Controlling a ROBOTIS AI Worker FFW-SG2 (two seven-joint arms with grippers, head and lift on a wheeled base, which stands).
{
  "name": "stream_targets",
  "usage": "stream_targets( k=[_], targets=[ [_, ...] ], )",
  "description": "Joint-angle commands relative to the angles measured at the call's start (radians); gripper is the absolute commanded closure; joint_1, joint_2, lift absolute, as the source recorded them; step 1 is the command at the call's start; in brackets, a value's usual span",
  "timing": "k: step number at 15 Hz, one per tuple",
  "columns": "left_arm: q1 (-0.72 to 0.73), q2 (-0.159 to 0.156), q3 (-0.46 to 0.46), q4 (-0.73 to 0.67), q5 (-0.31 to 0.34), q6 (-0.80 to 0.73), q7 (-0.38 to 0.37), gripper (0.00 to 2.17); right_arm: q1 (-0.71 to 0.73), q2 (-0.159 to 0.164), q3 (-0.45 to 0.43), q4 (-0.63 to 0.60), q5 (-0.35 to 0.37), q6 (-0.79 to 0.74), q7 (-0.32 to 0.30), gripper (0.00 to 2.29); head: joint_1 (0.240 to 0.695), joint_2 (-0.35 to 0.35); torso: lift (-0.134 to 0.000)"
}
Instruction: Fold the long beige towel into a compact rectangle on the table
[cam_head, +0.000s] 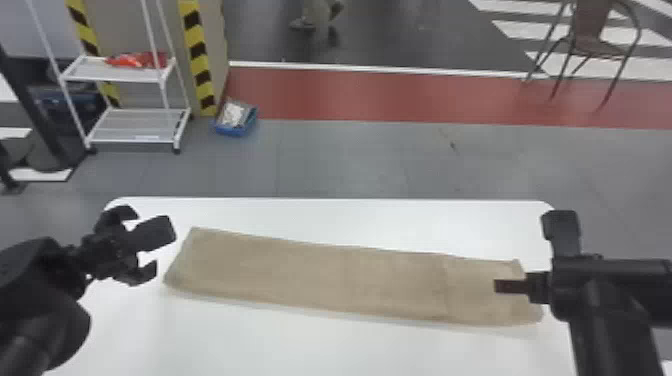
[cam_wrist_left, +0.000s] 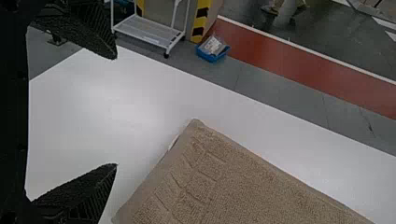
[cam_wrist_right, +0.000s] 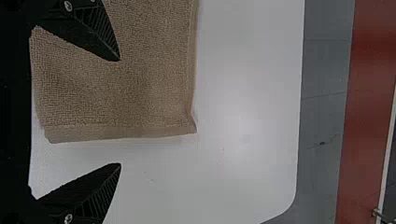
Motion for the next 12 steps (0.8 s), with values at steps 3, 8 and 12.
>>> stream_targets(
  k=[3,8,12],
  targets=[
    [0.002,-0.002,-0.002,0.000,-0.010,0.001,-0.002,0.05,-0.019,-0.006,0.002,0.007,-0.016,0.000,-0.002,0.08,0.695,-0.095,0.000],
    [0.002,-0.008,-0.008,0.000,-0.012,-0.002,-0.003,0.05,-0.021,-0.016,-0.001,0.024,-0.021,-0.012,-0.003,0.08,0.695,-0.096,0.000],
    [0.000,-0.007,0.004,-0.001,-0.001,-0.002,0.000,0.05,-0.021,-0.020,-0.008,0.024,-0.021,-0.012,-0.003,0.08,0.695,-0.106,0.000]
  ],
)
